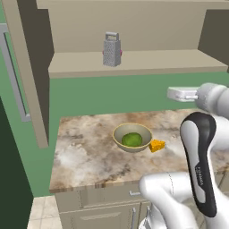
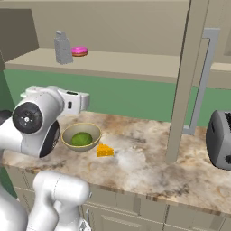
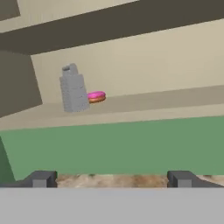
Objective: Pick the cheese from the fridge and the cheese grater from the cabinet and place them next to the salad bowl.
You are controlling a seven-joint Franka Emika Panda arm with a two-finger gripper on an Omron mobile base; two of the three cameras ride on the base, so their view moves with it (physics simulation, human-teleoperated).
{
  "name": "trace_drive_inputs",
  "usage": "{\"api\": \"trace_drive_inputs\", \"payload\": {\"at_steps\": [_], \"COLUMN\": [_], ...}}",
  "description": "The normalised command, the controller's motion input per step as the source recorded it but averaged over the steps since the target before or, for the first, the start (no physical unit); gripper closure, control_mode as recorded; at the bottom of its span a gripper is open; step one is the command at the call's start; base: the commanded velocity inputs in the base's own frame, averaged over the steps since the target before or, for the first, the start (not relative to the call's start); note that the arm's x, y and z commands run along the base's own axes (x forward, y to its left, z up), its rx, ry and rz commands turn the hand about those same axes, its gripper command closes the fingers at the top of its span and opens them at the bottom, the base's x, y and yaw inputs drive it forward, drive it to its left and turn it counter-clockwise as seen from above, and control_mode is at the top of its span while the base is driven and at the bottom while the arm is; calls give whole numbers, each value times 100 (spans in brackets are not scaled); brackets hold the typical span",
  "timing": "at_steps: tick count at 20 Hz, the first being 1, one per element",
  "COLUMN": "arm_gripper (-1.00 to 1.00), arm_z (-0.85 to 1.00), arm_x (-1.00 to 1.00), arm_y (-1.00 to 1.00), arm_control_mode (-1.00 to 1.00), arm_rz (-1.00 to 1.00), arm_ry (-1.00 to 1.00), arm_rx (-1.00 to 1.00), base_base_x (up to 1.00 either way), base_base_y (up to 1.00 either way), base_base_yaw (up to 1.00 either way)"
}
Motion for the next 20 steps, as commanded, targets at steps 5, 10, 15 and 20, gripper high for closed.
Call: {"api": "trace_drive_inputs", "payload": {"at_steps": [5, 10, 15, 20], "arm_gripper": [-100, -100, -100, -100], "arm_z": [69, 51, 32, 18], "arm_x": [0, -2, 0, 0], "arm_y": [12, 7, 16, 6], "arm_control_mode": [-100, -100, -100, -100], "arm_rz": [10, 13, 9, 5], "arm_ry": [-13, -10, -20, -1], "arm_rx": [0, 0, -13, -9], "base_base_x": [0, 0, 0, 0], "base_base_y": [0, 0, 0, 0], "base_base_yaw": [0, 0, 0, 0]}}
